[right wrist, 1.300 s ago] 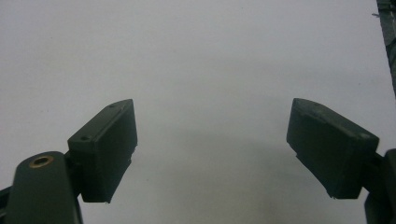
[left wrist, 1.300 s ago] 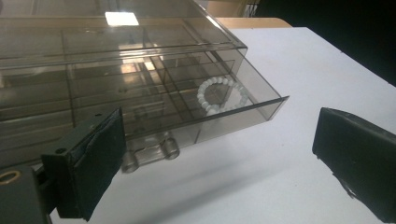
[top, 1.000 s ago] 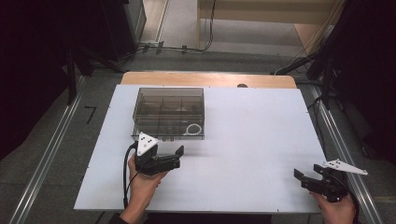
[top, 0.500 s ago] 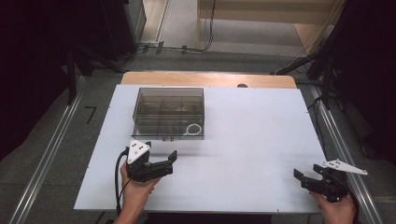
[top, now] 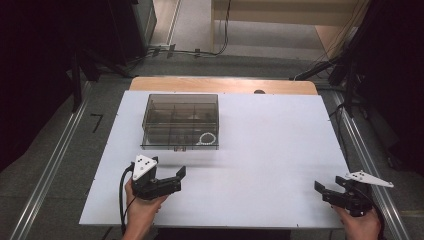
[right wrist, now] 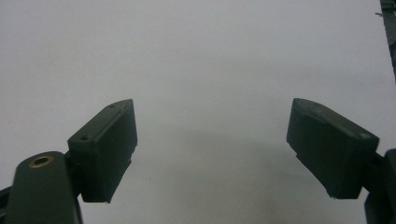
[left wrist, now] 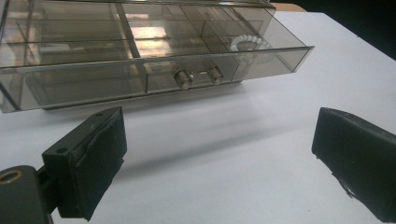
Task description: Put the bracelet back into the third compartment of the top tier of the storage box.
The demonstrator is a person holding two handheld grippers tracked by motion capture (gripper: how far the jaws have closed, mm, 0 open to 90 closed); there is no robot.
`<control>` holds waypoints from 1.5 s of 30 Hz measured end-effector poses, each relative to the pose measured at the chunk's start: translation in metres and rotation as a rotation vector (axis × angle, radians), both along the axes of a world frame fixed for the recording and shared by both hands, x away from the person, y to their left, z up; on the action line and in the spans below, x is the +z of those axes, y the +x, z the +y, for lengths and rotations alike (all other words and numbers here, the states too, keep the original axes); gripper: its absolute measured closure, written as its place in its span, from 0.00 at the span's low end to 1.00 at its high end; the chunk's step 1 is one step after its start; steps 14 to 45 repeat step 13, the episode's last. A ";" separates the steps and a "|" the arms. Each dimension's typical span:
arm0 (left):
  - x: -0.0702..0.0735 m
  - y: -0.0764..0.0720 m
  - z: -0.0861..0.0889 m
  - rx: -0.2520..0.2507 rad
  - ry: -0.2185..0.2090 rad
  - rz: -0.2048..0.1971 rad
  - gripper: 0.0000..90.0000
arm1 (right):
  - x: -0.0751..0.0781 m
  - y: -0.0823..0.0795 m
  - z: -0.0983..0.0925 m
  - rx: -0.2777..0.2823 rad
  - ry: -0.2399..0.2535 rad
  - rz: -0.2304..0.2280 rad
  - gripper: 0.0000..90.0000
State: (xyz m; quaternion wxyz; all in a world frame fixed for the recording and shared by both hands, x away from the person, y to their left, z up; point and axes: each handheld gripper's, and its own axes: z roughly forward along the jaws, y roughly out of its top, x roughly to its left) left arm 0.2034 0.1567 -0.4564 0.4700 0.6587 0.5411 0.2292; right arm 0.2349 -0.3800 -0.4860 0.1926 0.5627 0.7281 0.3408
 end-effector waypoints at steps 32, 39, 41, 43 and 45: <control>-0.005 -0.020 0.024 0.027 -0.025 0.033 0.04 | 0.000 0.000 0.000 0.000 -0.003 0.002 0.16; -0.005 -0.020 0.024 0.027 -0.025 0.033 0.04 | 0.000 0.000 0.000 0.000 -0.003 0.002 0.16; -0.005 -0.020 0.024 0.027 -0.025 0.033 0.04 | 0.000 0.000 0.000 0.000 -0.003 0.002 0.16; -0.005 -0.020 0.024 0.027 -0.025 0.033 0.04 | 0.000 0.000 0.000 0.000 -0.003 0.002 0.16; -0.005 -0.020 0.024 0.027 -0.025 0.033 0.04 | 0.000 0.000 0.000 0.000 -0.003 0.002 0.16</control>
